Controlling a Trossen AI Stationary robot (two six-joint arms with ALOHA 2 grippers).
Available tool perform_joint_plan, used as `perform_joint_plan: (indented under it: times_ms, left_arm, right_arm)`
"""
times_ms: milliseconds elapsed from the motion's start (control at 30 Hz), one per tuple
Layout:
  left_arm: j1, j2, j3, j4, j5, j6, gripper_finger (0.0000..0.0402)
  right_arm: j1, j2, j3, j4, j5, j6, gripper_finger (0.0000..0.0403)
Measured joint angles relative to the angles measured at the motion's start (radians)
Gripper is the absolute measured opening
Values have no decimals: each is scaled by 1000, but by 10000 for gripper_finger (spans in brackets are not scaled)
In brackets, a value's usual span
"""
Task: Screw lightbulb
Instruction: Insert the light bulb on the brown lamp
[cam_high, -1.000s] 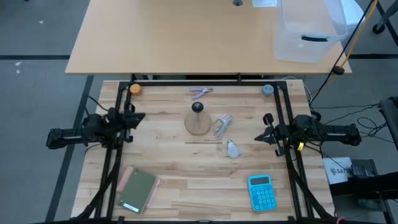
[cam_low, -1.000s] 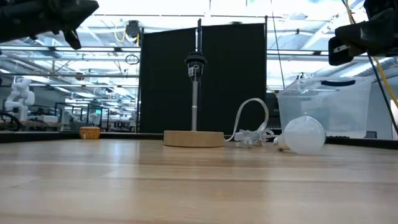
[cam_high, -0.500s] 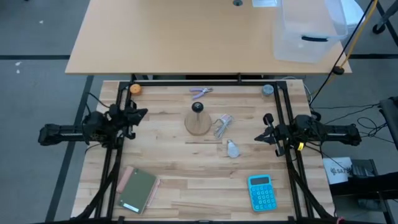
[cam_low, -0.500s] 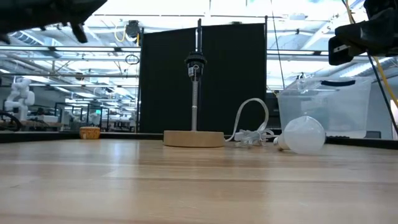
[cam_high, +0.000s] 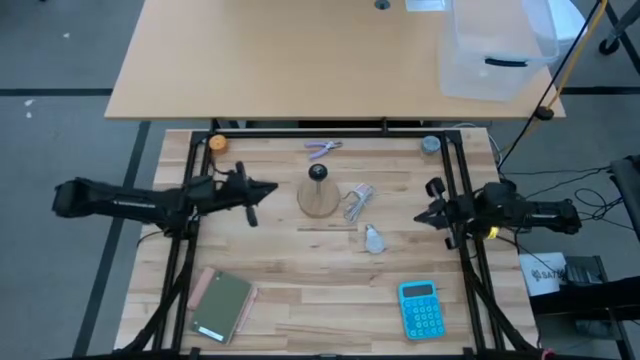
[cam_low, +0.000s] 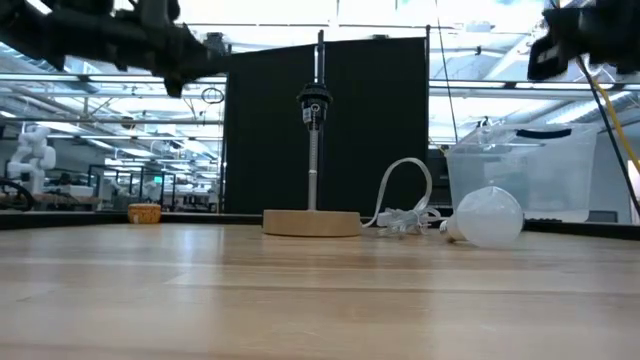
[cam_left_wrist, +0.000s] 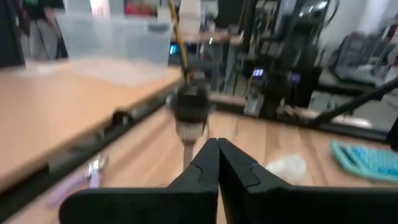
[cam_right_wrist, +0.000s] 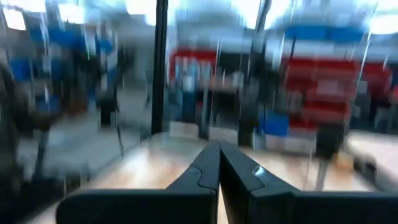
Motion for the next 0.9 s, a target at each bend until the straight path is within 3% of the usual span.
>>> perform_joint_plan:
  times_ms: [67,167,267,367,567,900]
  left_arm:
    - [-2,42,0,0,0,-21,0]
    - [-3,101,0,49,1,-31,0]
    - [0,158,0,76,1,-31,0]
    - [12,208,0,110,1,-31,0]
    - [48,326,0,212,10,-31,0]
    - [84,492,0,326,49,-62,0]
  right_arm:
    - [0,2,0,153,31,40,0]
    - [0,19,2,305,185,128,0]
    - [0,60,2,272,349,196,0]
    - [0,137,2,240,437,258,0]
    - [0,317,17,386,440,287,0]
    - [0,504,190,405,438,230,0]
